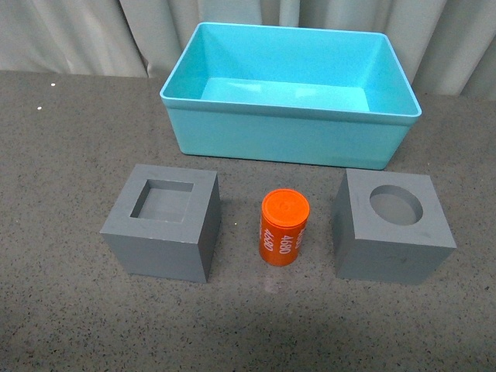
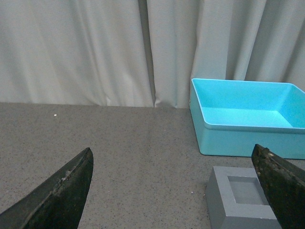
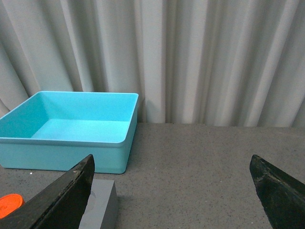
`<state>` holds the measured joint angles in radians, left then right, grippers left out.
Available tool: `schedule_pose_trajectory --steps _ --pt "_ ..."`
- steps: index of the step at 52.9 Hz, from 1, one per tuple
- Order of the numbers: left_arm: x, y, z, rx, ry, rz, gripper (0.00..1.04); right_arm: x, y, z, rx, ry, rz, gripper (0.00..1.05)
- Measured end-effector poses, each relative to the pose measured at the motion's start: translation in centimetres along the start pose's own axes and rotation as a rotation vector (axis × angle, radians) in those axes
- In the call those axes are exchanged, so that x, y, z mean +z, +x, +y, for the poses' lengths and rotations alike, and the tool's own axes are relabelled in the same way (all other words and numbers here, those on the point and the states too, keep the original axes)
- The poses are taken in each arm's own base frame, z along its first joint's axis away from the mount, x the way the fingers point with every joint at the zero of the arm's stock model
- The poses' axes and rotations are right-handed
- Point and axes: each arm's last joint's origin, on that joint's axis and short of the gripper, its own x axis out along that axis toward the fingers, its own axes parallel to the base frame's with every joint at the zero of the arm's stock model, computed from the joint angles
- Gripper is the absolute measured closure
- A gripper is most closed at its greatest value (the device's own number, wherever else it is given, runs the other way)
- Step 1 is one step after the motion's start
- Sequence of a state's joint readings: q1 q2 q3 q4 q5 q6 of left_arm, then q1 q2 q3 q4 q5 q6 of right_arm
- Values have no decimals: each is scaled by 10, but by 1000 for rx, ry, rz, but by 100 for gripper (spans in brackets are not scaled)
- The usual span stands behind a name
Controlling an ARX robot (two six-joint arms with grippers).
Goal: Place gray and orange parts in blue box
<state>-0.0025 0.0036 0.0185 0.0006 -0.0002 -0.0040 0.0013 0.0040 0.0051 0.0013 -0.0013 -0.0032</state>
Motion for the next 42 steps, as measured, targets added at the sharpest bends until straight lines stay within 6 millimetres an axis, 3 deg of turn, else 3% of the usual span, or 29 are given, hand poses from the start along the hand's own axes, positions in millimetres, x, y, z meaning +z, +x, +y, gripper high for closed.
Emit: schedule_pose_trajectory --steps 42 --pt "0 0 0 0 0 0 7 0 0 0 0 0 0 10"
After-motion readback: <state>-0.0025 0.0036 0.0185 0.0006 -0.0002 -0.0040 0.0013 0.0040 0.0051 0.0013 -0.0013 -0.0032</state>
